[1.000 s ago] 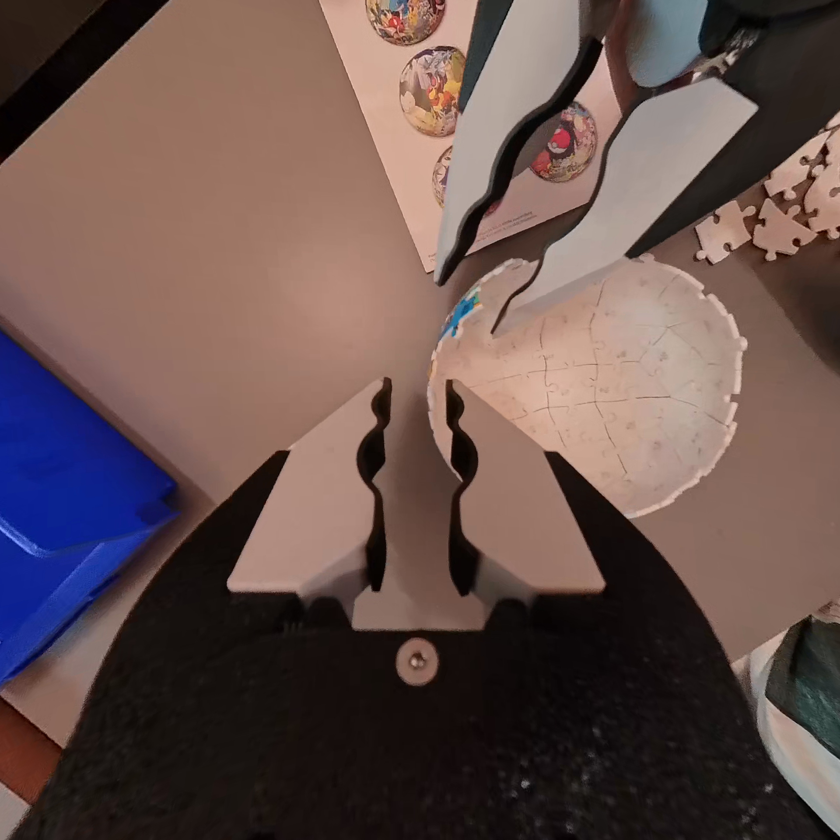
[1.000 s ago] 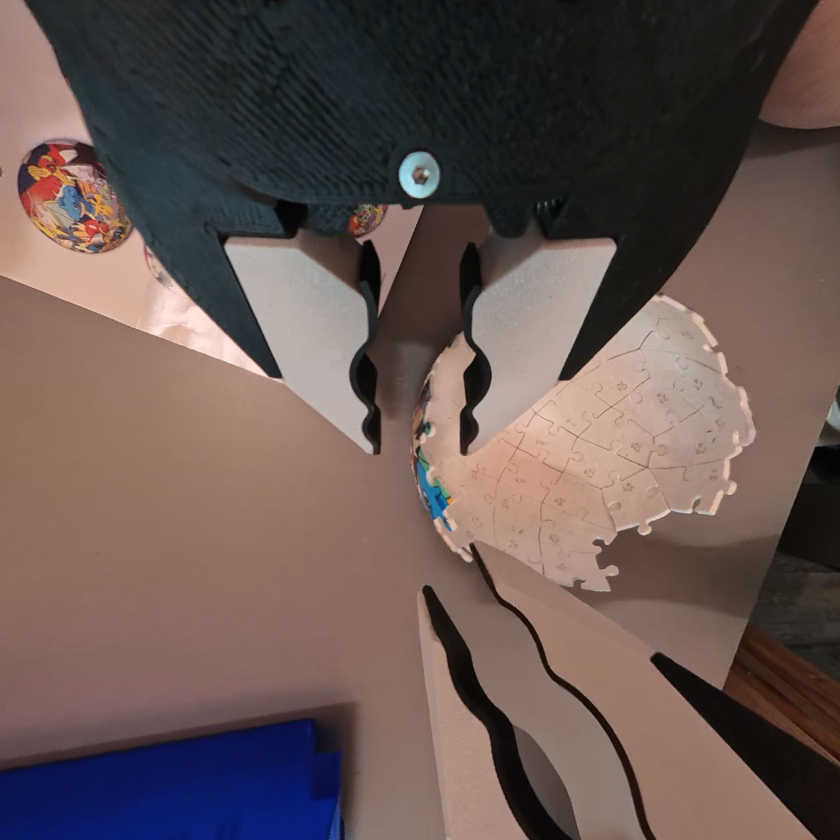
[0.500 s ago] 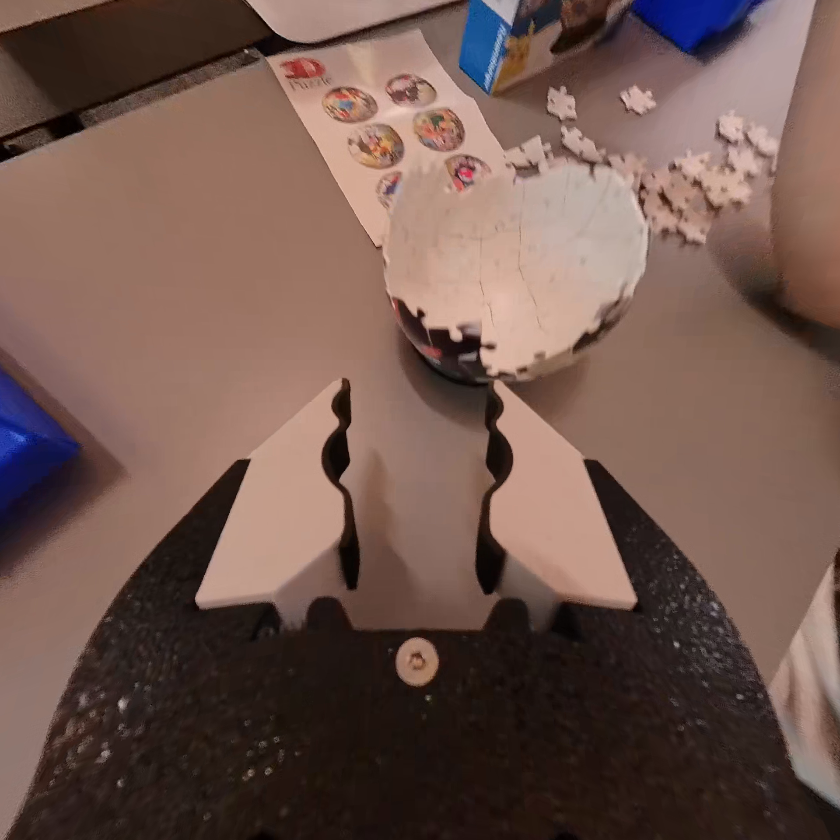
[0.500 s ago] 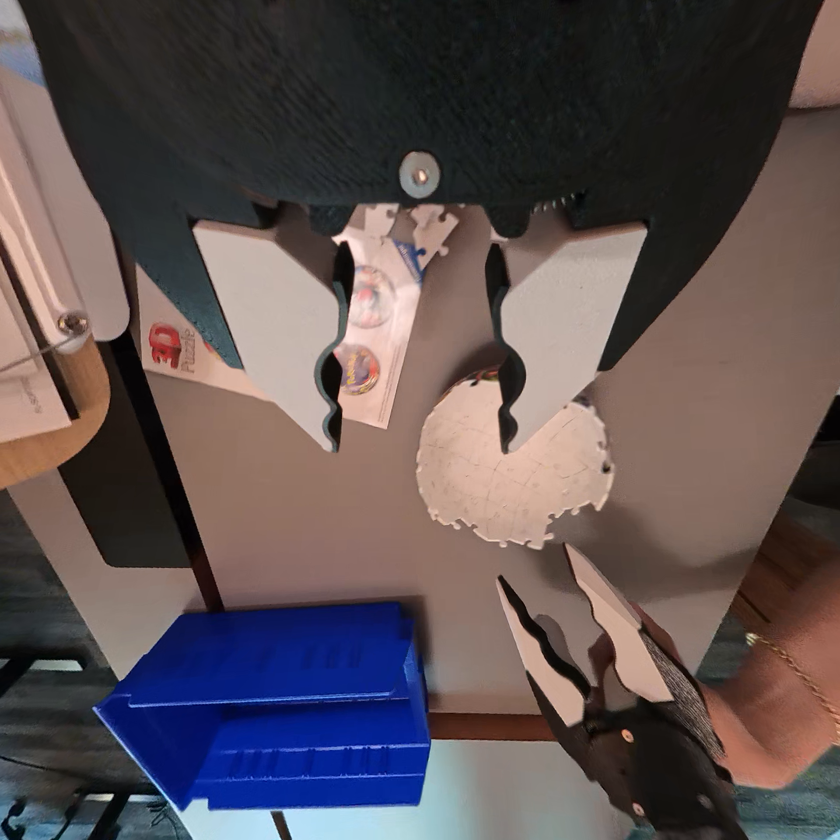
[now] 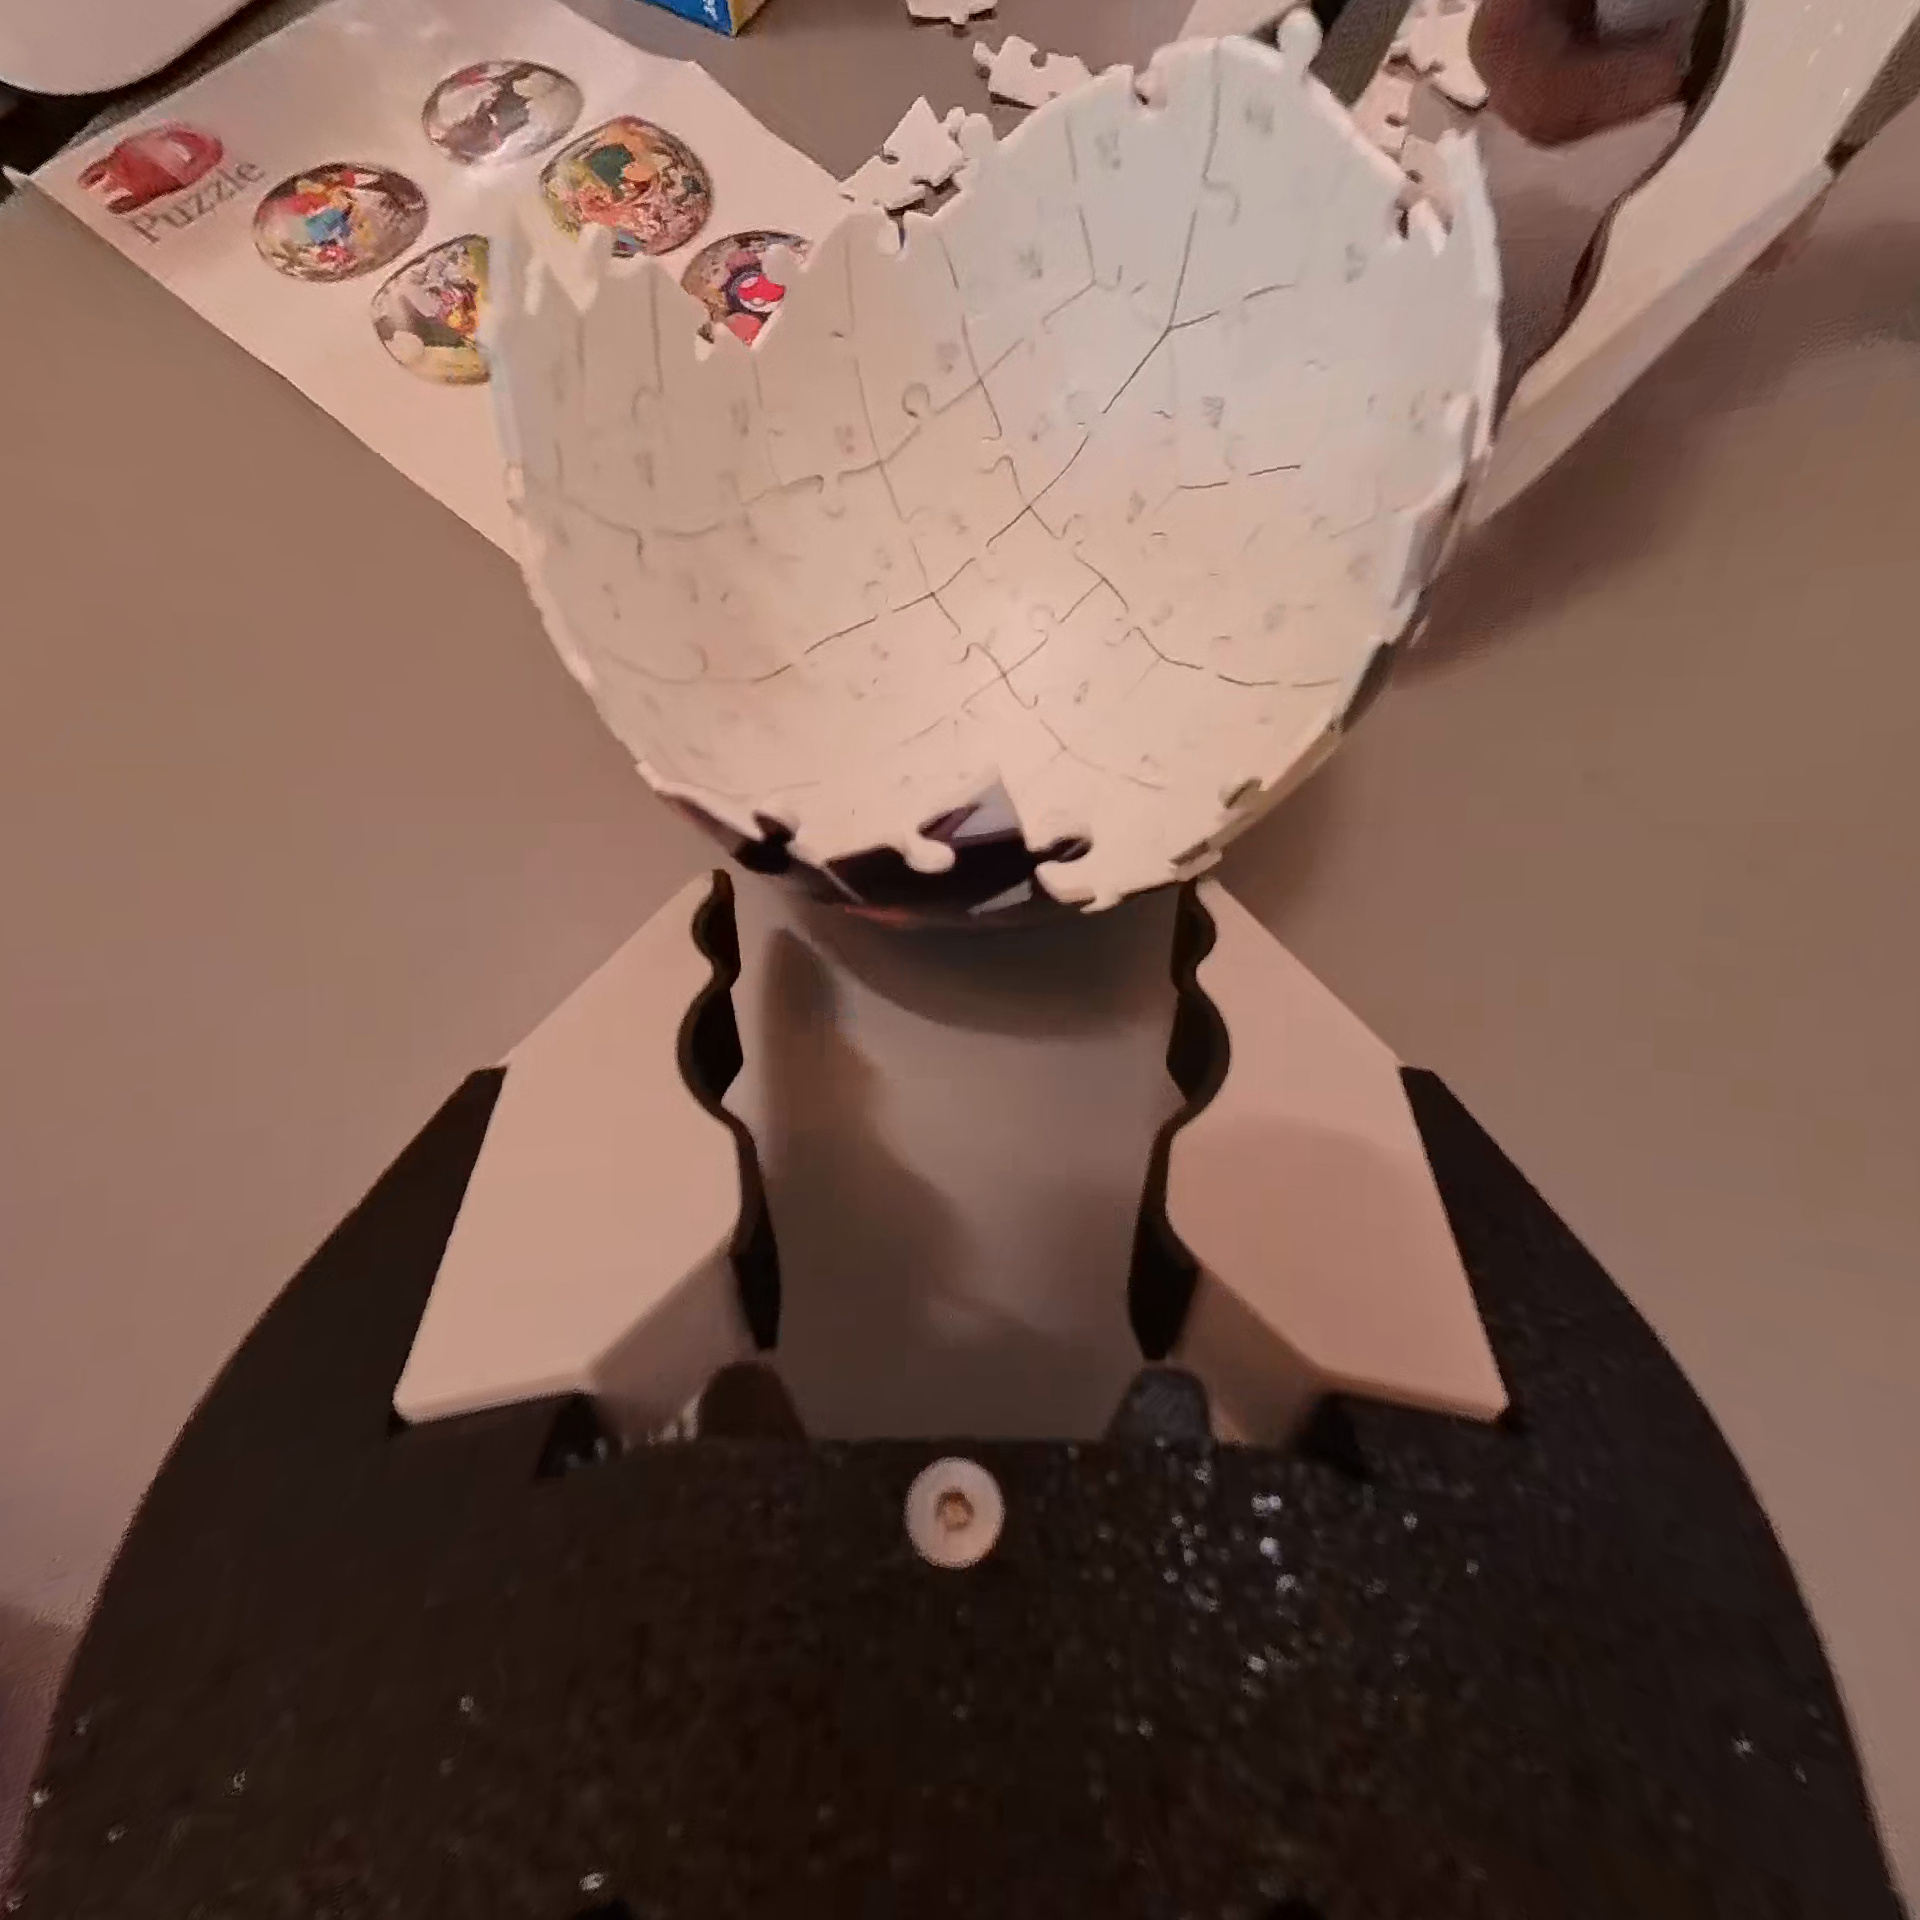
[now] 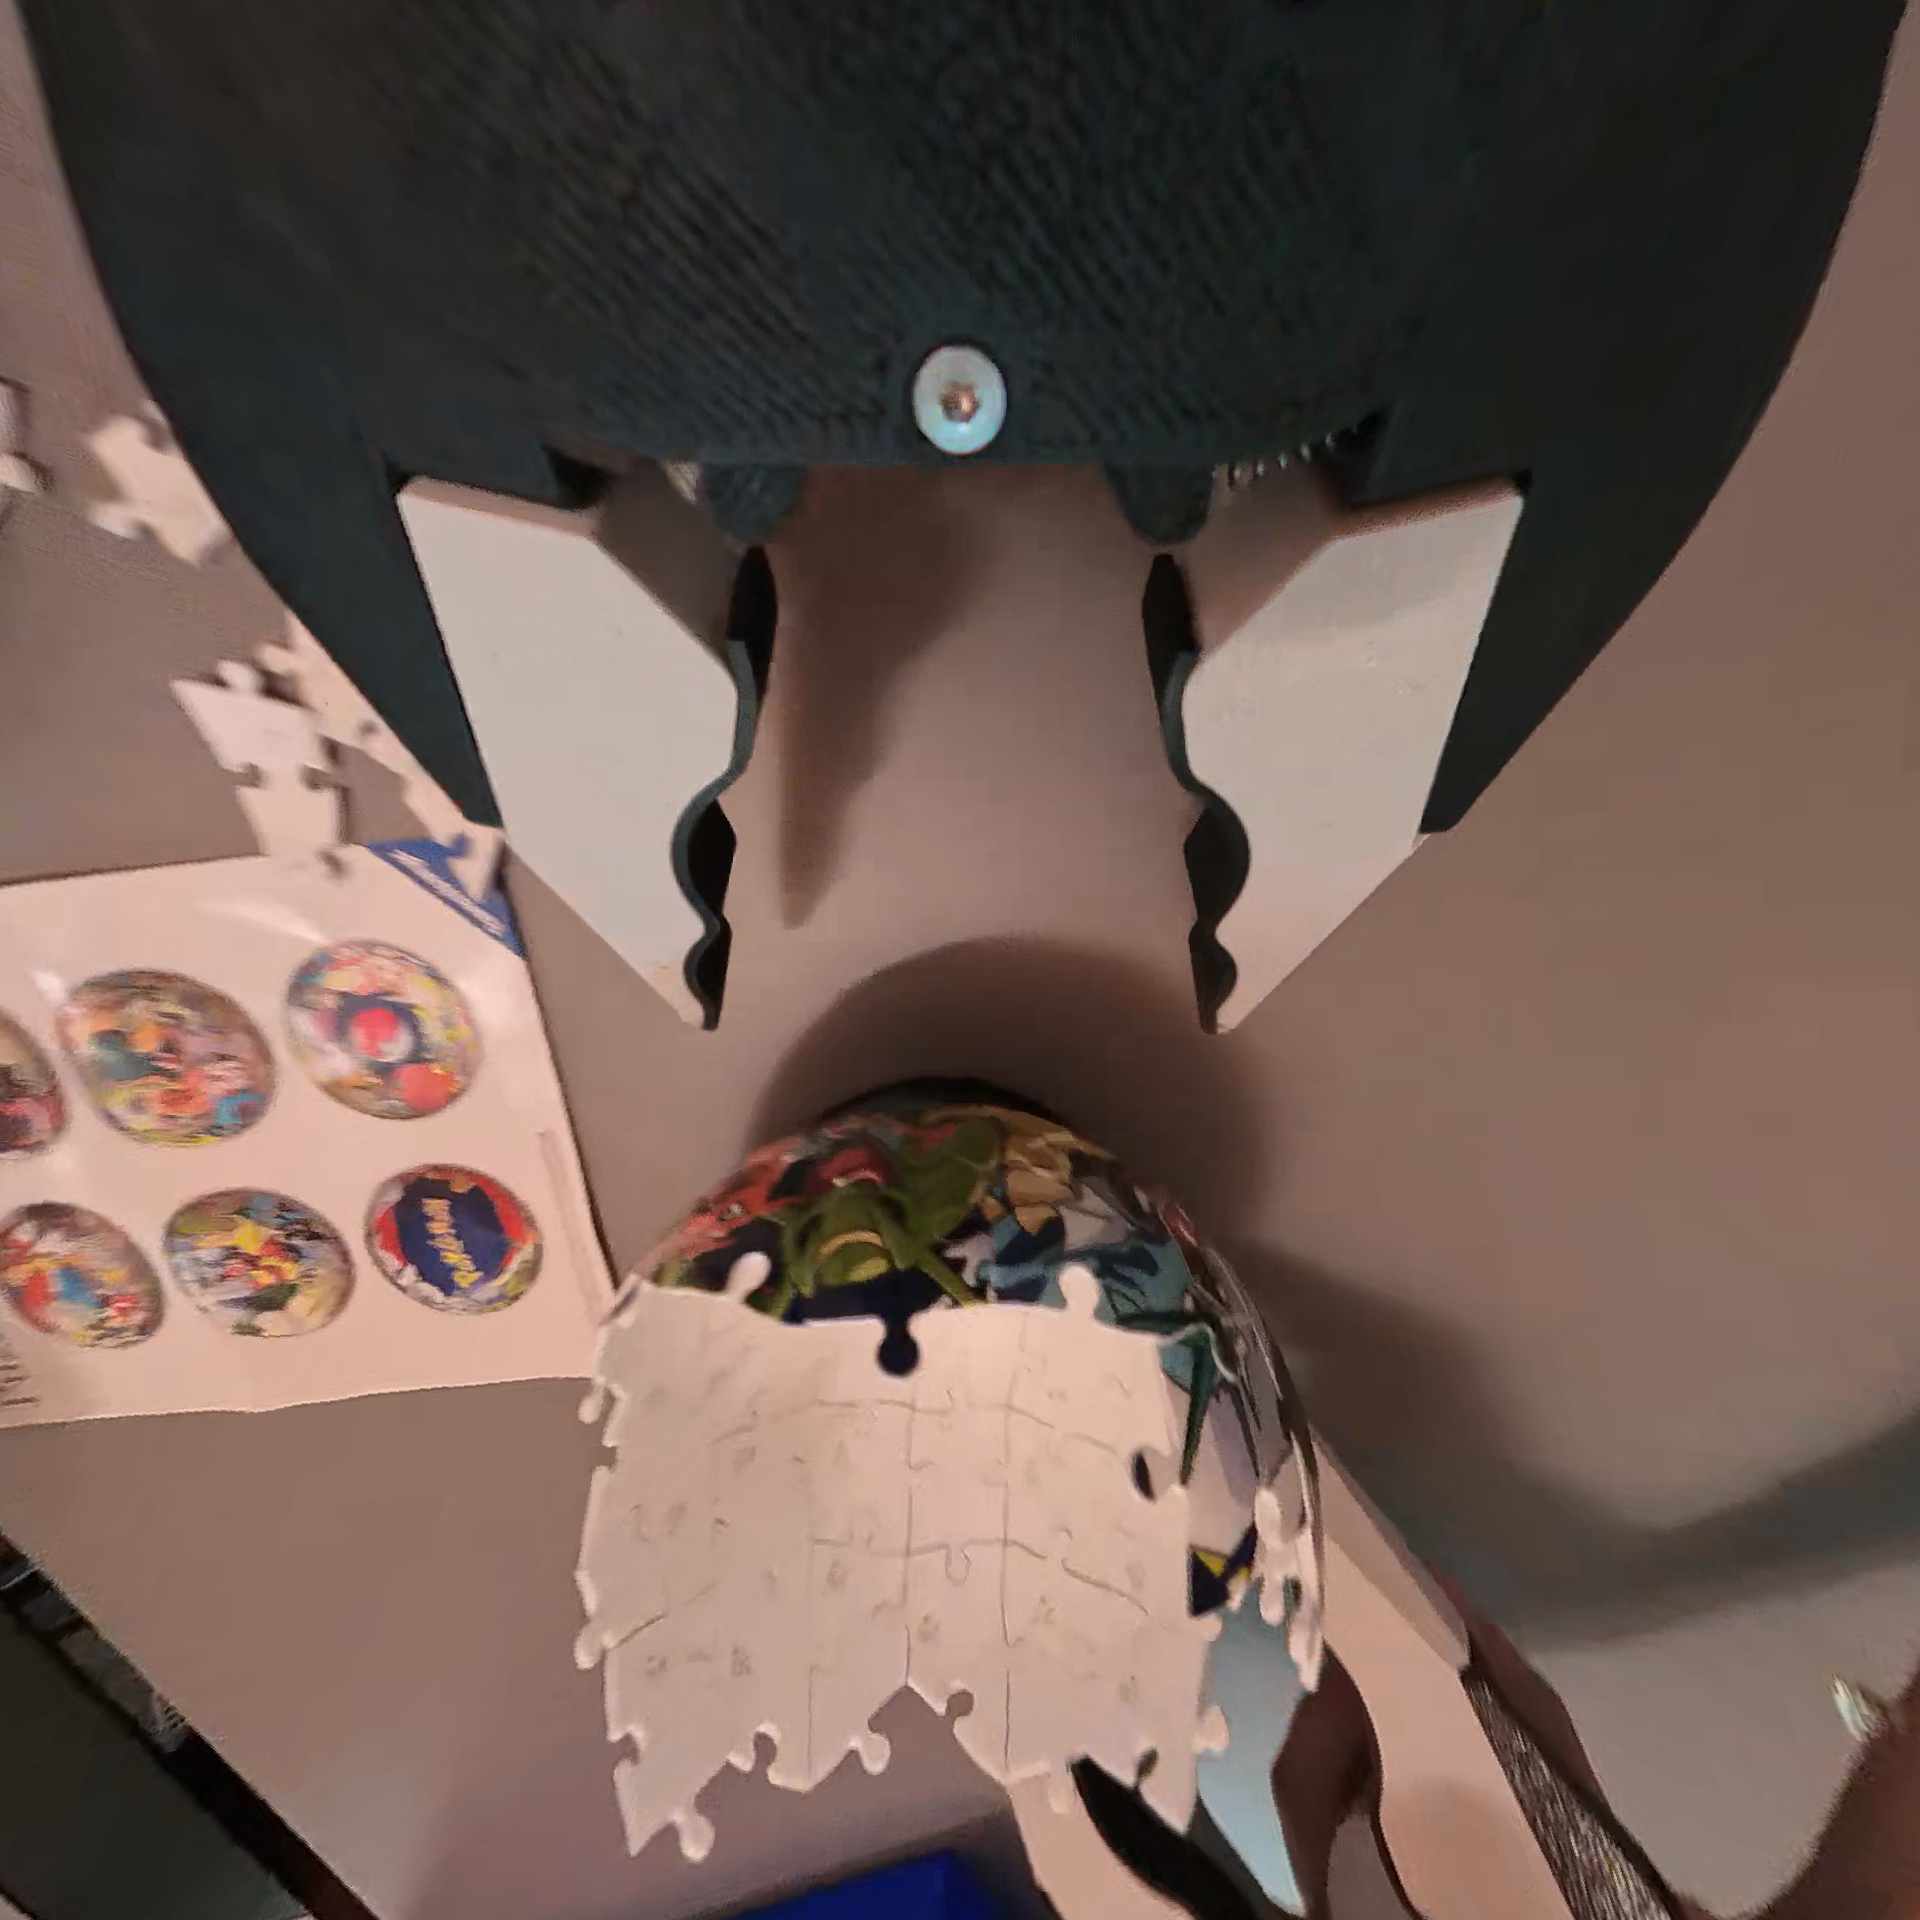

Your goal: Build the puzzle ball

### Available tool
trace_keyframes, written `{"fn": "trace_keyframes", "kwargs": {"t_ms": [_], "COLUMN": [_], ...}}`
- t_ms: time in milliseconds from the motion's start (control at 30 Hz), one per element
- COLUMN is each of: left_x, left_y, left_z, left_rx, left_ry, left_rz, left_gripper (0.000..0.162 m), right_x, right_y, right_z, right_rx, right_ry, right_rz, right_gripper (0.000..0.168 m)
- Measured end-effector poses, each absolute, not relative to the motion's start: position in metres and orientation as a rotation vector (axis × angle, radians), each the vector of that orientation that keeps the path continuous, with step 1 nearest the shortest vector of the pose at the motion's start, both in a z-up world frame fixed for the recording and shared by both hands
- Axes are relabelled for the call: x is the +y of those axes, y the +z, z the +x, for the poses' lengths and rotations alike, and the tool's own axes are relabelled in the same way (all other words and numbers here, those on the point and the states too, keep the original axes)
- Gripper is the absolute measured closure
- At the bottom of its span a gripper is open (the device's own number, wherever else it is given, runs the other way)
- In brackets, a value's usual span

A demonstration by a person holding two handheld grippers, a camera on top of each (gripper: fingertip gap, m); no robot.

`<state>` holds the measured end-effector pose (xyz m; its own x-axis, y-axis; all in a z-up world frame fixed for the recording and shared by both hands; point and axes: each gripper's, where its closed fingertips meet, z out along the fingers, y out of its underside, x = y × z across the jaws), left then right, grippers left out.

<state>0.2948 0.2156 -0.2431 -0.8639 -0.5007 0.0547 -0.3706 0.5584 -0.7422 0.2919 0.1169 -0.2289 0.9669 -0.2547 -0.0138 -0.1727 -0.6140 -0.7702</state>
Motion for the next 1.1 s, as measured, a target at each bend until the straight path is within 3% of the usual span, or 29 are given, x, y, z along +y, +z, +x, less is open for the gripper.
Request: {"fn": "trace_keyframes", "kwargs": {"t_ms": [267, 800, 1100], "left_x": [0.208, 0.174, 0.209], "left_y": [-0.245, -0.243, -0.242], "left_z": [0.286, 0.237, 0.285], "left_rx": [2.578, 2.573, 2.509], "left_ry": [-1.158, -1.125, -1.143], "left_rz": [-0.696, -0.535, -0.949], "left_gripper": [0.08, 0.079, 0.078], "right_x": [0.13, 0.091, 0.099], "right_y": [-0.233, -0.246, -0.224], "right_z": [0.306, 0.368, 0.309], "right_rx": [0.387, 0.581, 0.436], "right_ry": [-0.145, -0.17, -0.123], "right_rz": [-2.163, -2.179, -2.106], "right_gripper": [0.092, 0.099, 0.103]}}
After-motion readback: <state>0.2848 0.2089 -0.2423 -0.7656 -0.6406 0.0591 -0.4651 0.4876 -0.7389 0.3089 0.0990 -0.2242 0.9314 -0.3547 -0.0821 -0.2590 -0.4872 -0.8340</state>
